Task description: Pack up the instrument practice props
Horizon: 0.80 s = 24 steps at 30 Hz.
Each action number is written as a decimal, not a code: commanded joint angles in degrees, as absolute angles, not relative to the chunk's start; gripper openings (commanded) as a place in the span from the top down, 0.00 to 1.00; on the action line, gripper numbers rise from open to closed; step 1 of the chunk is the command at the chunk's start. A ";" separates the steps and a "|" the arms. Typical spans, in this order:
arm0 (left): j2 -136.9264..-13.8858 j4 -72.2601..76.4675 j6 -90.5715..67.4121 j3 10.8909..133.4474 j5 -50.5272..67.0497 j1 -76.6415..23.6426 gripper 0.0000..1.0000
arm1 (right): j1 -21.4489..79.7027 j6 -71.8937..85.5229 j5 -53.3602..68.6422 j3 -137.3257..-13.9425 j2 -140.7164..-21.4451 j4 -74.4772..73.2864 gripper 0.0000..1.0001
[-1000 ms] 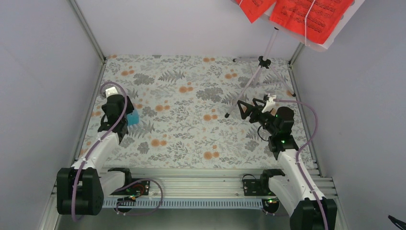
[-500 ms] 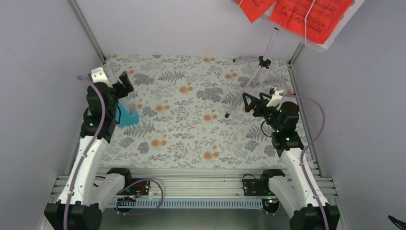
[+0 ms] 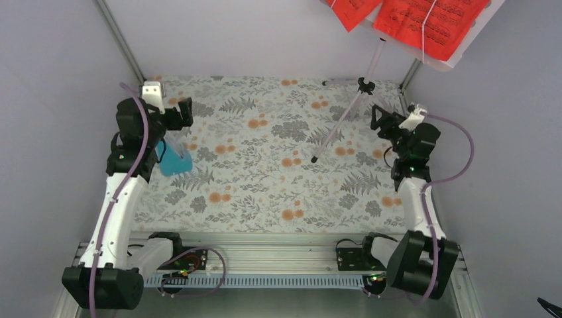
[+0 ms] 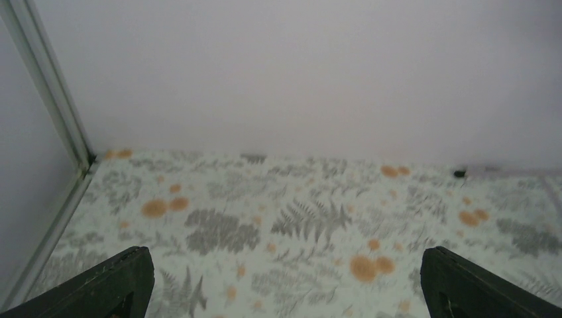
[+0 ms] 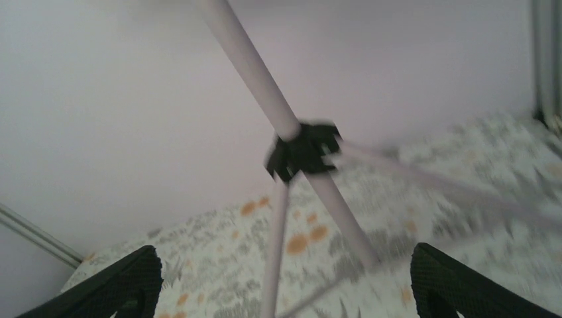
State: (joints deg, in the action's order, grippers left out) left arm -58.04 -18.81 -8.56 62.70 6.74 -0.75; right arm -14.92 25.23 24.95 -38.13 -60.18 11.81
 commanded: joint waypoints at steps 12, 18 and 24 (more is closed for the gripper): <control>-55.54 -18.75 -3.83 56.10 2.85 -0.44 0.00 | -16.01 21.69 44.97 -61.08 -90.63 46.48 0.23; -56.15 -19.29 -3.82 56.54 3.82 -0.47 0.00 | -14.27 15.83 45.22 -72.96 -98.10 36.83 0.27; -55.67 -19.28 -3.49 56.35 2.80 -0.44 0.00 | -13.57 13.16 43.54 -75.42 -100.09 32.73 0.27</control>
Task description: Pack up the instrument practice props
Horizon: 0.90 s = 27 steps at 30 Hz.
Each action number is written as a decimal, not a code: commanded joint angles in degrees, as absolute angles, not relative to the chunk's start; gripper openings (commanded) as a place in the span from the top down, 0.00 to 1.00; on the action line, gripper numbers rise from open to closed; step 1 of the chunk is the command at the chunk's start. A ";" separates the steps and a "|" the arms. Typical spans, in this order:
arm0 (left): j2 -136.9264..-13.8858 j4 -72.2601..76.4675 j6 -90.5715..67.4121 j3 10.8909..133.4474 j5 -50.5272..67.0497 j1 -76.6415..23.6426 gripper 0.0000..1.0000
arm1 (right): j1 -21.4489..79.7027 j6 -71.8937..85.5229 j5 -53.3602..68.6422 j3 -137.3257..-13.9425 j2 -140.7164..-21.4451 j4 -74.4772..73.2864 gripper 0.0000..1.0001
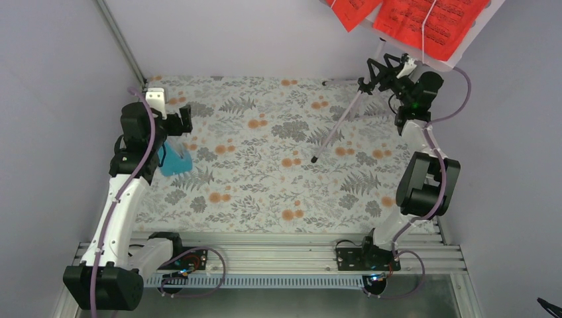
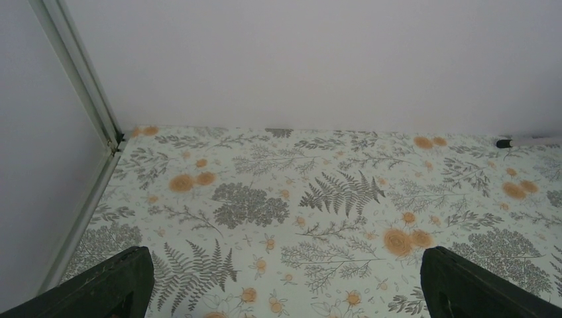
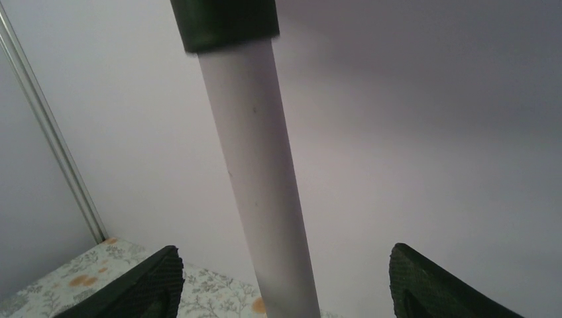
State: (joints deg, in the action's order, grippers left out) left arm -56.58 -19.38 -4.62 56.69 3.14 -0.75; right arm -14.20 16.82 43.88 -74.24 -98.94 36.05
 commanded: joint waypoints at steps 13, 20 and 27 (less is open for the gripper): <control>-56.65 -20.25 -9.05 53.50 2.65 18.58 0.00 | -13.59 19.12 34.11 -48.39 -78.75 32.75 0.05; -64.76 -19.20 -7.85 52.12 15.87 24.16 0.00 | -12.50 20.89 36.17 -43.91 -70.76 21.28 0.03; -70.12 -17.41 -5.41 52.22 23.88 22.74 0.00 | -10.39 16.94 35.86 -41.79 -67.19 13.16 0.02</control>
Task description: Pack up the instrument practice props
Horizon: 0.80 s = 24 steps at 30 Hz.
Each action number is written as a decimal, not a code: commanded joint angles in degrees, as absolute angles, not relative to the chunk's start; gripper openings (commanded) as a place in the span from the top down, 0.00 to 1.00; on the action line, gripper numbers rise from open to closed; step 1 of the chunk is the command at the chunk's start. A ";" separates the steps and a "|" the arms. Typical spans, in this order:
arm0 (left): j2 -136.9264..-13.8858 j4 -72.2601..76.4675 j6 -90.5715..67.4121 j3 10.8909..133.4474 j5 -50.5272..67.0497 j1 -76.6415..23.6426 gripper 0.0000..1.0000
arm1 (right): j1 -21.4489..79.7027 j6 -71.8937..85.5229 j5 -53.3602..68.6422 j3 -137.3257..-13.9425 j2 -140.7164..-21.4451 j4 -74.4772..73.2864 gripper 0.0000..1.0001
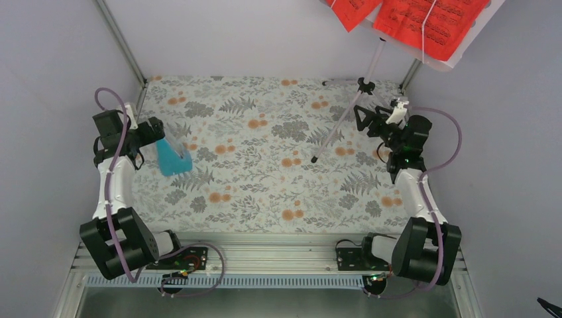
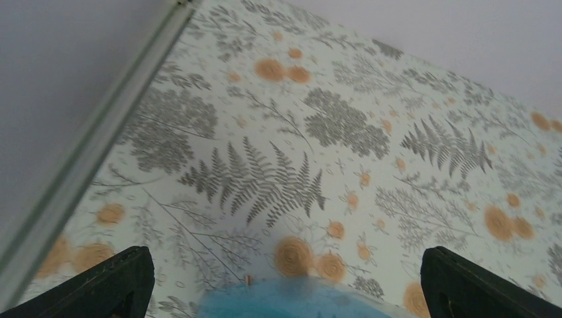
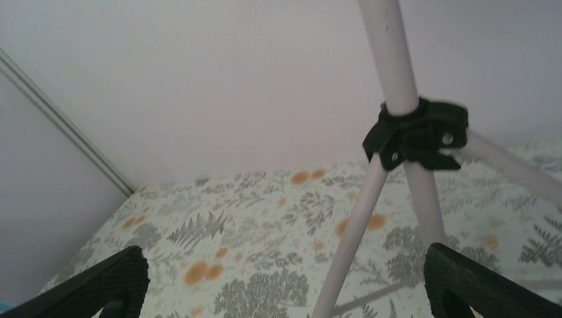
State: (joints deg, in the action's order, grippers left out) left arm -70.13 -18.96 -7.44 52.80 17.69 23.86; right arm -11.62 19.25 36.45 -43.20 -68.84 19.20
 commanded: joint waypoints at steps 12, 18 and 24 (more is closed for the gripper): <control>-73.60 -22.20 -4.61 53.54 7.42 13.84 0.00 | -8.97 17.30 35.28 -41.85 -67.06 11.67 0.02; -72.71 -23.20 -4.82 53.00 3.52 9.98 0.17 | -8.88 17.69 34.60 -41.81 -66.69 11.33 0.02; -72.24 -25.05 -7.22 51.87 2.71 5.13 0.40 | -8.39 15.07 34.44 -42.92 -64.81 6.40 0.03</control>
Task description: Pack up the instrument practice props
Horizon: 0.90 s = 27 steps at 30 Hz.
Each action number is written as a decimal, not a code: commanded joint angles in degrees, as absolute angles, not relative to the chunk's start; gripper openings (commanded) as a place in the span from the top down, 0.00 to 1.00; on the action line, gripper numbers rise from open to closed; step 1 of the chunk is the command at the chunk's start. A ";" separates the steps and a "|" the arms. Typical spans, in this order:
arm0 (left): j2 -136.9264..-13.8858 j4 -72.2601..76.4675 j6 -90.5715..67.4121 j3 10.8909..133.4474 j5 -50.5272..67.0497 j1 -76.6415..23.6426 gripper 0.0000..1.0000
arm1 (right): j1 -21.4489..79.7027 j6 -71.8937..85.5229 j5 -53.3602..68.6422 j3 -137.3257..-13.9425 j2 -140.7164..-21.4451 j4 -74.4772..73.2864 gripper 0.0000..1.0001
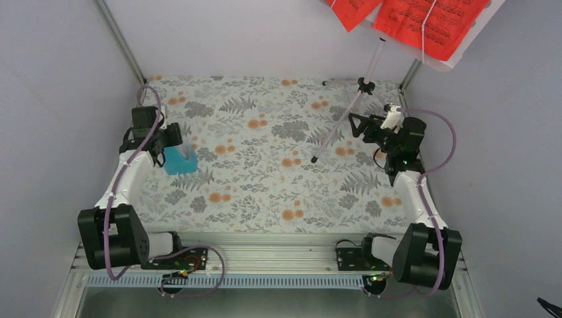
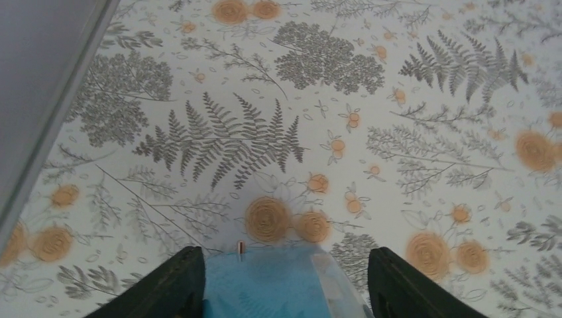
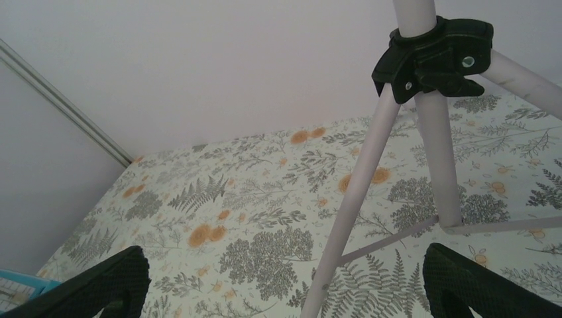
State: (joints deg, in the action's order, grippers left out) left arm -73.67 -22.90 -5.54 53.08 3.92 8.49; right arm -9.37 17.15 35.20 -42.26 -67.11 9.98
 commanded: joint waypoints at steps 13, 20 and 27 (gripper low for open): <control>-73.43 -24.48 -30.81 52.54 -11.09 -24.46 0.53 | 13.67 16.01 25.40 -37.45 -64.17 12.35 0.05; -84.57 -25.12 -42.58 61.77 -19.34 -42.00 0.49 | 27.50 17.40 19.73 -34.47 -63.07 15.72 0.06; -92.51 -26.82 -41.70 70.55 -20.65 -46.78 0.38 | 29.70 15.40 16.25 -30.19 -60.68 13.79 0.05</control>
State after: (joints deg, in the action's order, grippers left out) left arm -90.21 -23.94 -38.44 68.36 -20.16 -45.63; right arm 28.97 16.62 20.36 -32.69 -62.30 13.63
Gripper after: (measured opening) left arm 0.564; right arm 0.945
